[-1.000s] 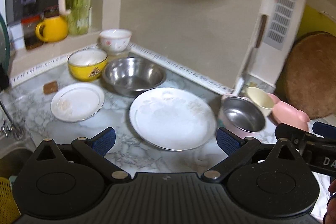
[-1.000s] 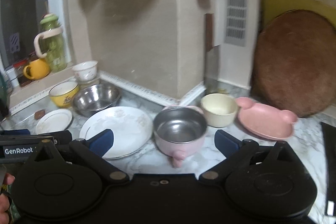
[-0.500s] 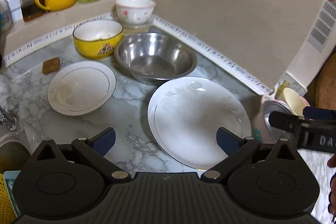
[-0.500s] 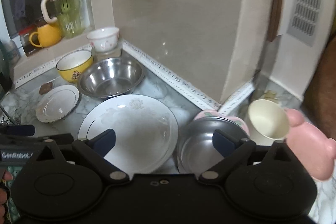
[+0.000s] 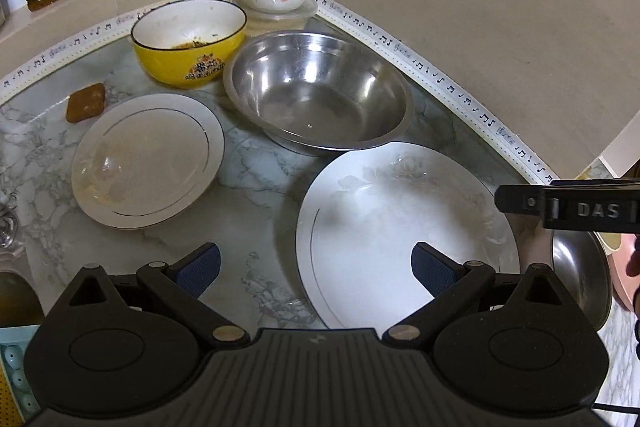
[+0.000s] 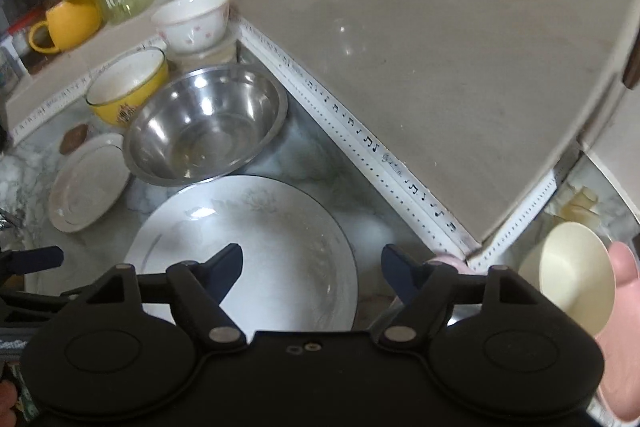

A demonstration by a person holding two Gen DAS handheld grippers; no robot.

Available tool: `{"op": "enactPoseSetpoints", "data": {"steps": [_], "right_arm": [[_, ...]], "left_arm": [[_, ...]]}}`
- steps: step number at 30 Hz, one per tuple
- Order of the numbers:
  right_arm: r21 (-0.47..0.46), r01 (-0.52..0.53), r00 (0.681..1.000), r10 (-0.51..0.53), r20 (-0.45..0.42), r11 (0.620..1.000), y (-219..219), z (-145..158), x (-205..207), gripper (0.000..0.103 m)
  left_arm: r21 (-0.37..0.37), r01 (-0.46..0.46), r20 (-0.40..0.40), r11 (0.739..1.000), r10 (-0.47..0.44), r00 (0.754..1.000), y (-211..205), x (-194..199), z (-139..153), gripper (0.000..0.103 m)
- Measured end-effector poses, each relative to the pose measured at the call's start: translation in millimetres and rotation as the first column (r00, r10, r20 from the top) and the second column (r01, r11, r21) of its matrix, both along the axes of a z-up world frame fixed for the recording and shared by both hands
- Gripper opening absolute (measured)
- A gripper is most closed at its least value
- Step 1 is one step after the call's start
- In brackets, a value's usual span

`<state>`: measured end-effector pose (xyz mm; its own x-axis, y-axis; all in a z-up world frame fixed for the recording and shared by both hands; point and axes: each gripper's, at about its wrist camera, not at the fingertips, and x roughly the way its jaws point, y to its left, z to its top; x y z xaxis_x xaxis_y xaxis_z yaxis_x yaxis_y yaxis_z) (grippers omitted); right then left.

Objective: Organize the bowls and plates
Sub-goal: 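Lower both tools onto the large white floral plate and close on its rim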

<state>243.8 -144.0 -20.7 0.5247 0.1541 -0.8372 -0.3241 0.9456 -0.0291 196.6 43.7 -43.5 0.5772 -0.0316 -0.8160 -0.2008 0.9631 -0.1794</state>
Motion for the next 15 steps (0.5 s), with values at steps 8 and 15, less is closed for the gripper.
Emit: {"op": "enactPoseSetpoints", "data": {"steps": [8, 15], "right_arm": [[-0.022, -0.048, 0.995, 0.046, -0.089, 0.999, 8, -16, 24, 0.060], [-0.030, -0.067, 0.988, 0.062, -0.144, 0.997, 6, -27, 37, 0.047]], "left_arm": [[-0.120, -0.047, -0.063, 0.992, 0.040, 0.997, 12, 12, -16, 0.102], [-0.145, -0.062, -0.112, 0.987, 0.046, 0.993, 15, 19, -32, 0.084]]}}
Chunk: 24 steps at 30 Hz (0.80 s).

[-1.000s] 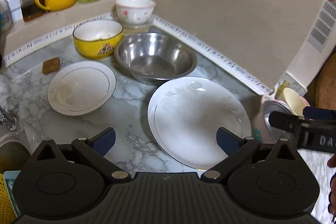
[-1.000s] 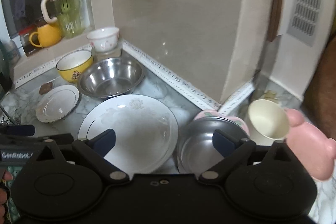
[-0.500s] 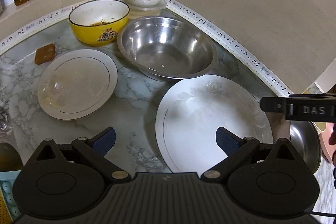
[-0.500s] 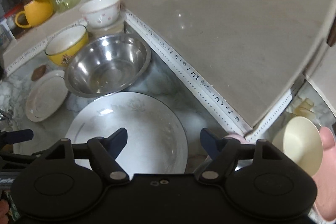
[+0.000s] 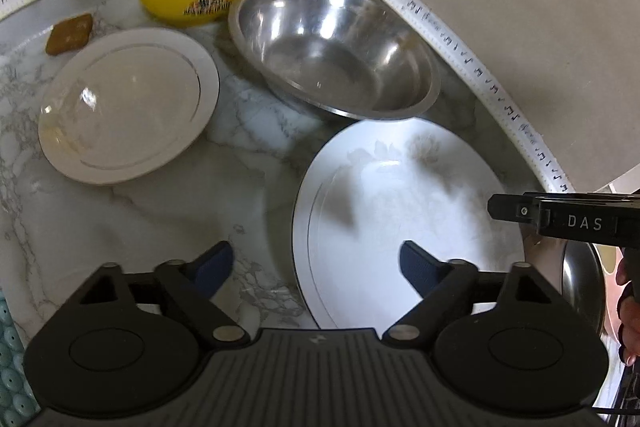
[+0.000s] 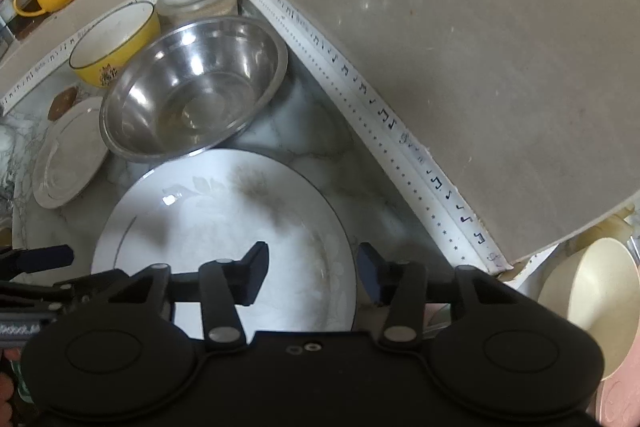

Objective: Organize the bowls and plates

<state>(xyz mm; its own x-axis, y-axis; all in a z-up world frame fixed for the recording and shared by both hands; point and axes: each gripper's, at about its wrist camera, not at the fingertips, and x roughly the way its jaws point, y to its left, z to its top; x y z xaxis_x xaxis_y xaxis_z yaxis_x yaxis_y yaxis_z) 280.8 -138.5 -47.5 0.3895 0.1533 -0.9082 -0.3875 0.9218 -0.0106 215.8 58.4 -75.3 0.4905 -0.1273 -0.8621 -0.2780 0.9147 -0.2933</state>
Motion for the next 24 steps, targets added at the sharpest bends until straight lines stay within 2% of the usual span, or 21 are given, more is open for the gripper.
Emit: {"op": "enactPoseSetpoints", "data": {"steps": [1, 4, 9, 11, 13, 16, 24], "right_arm": [[-0.010, -0.003, 1.000, 0.003, 0.000, 1.000, 0, -1, 0, 0.047], [-0.028, 0.003, 1.000, -0.003, -0.006, 1.000, -1, -4, 3, 0.040], [-0.008, 0.009, 0.999, -0.010, -0.032, 1.000, -8, -8, 8, 0.034], [0.005, 0.020, 0.999, -0.020, -0.046, 1.000, -13, -10, 10, 0.028], [0.013, 0.031, 0.998, -0.031, -0.050, 0.999, -16, -11, 11, 0.026], [0.026, 0.050, 0.997, -0.048, -0.056, 0.998, -20, -13, 12, 0.021], [0.027, 0.061, 0.997, -0.060, -0.044, 0.998, -22, -12, 12, 0.015]], "left_arm": [[-0.002, 0.000, -0.003, 1.000, 0.000, 1.000, 0, 0, -1, 0.076], [-0.008, 0.003, -0.012, 1.000, -0.003, 1.000, -2, 2, -3, 0.070], [-0.032, 0.008, -0.025, 0.999, -0.009, 1.000, -5, 3, -6, 0.056], [-0.030, 0.002, -0.030, 1.000, -0.003, 1.000, -5, 5, -7, 0.054], [-0.041, -0.006, -0.038, 0.999, 0.005, 0.999, -2, 5, -8, 0.044], [-0.066, -0.019, -0.048, 0.998, 0.015, 0.999, 1, 5, -11, 0.034], [-0.061, -0.018, -0.037, 0.998, 0.016, 0.999, 3, 0, -9, 0.024]]}}
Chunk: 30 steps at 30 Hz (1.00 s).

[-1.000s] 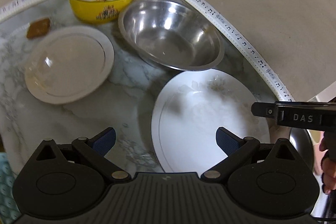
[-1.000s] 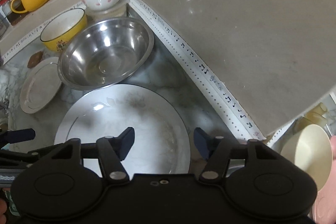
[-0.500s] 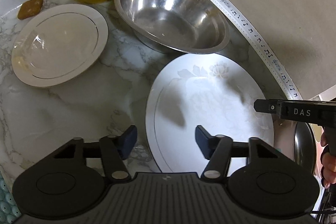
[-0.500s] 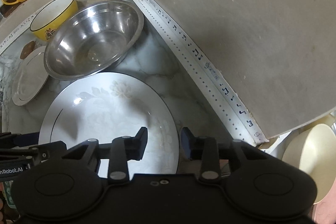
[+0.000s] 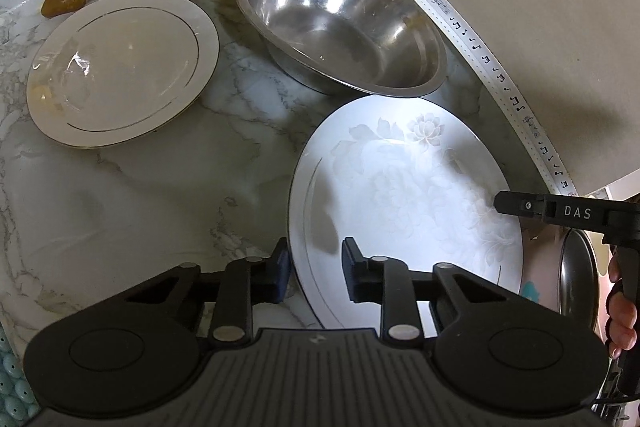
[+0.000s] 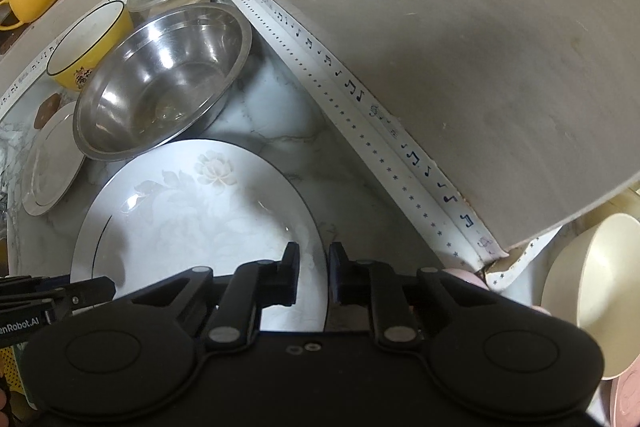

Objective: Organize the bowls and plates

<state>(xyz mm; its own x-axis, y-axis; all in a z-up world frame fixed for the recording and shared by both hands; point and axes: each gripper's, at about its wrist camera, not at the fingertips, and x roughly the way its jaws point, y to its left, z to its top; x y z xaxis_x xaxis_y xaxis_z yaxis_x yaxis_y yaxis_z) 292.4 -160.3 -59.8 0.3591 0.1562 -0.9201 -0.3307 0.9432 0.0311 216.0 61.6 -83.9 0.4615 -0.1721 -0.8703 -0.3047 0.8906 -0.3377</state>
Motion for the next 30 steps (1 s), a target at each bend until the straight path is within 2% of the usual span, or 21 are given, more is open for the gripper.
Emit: {"op": "enactPoseSetpoints", "data": {"steps": [2, 17, 30], "right_arm": [[-0.012, 0.012, 1.000, -0.012, 0.010, 1.000, 1, 0, -2, 0.011], [-0.006, -0.015, 0.999, 0.016, 0.034, 1.000, 24, 5, -34, 0.010], [0.034, -0.024, 1.000, 0.024, 0.009, 0.999, 36, 3, -95, 0.009]], "left_arm": [[0.005, 0.002, 0.000, 1.000, -0.002, 1.000, 0, -2, 1, 0.022], [0.028, -0.011, -0.018, 1.000, 0.011, 1.000, 12, -36, 3, 0.021], [0.023, -0.025, -0.014, 0.999, 0.025, 1.000, 32, -104, 16, 0.021]]}}
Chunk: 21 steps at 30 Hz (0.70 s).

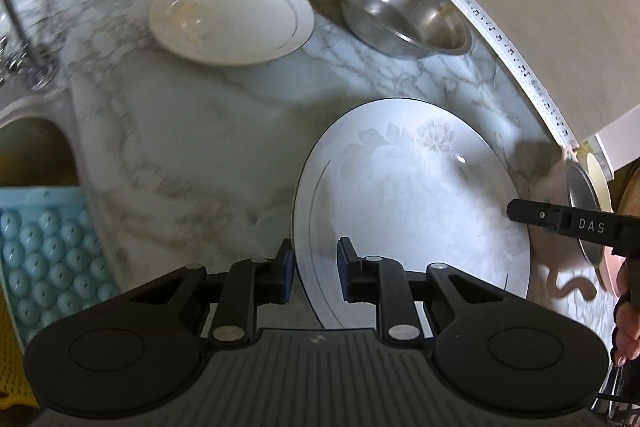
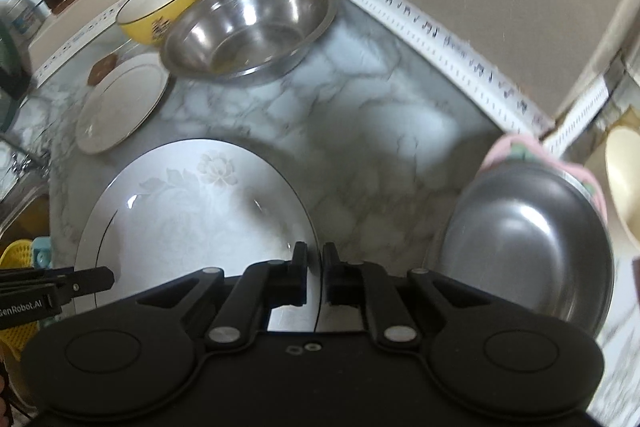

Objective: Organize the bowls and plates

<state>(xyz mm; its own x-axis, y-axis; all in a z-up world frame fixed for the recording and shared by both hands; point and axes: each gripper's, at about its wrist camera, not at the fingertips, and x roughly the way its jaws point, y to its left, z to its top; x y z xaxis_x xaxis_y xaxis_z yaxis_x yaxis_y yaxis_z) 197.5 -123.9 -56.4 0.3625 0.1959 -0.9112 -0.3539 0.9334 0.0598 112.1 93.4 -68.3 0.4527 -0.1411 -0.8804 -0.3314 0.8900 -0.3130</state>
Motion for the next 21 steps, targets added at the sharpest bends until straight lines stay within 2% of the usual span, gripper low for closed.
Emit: {"op": "enactPoseSetpoints", "data": {"steps": [3, 12, 21], "right_arm": [[0.010, -0.004, 1.000, 0.004, -0.004, 1.000, 3, 1, -17, 0.009], [0.006, -0.029, 1.000, 0.029, -0.009, 1.000, 10, -5, -57, 0.009], [0.017, 0.003, 1.000, -0.002, -0.031, 1.000, 5, -14, -78, 0.009]], "left_arm": [[0.028, 0.010, -0.007, 1.000, -0.010, 1.000, 0, -14, 0, 0.021], [0.032, 0.027, -0.036, 0.999, -0.026, 0.999, 3, -47, -1, 0.021], [0.042, 0.047, -0.050, 0.998, -0.045, 0.998, 2, -57, -5, 0.021]]}}
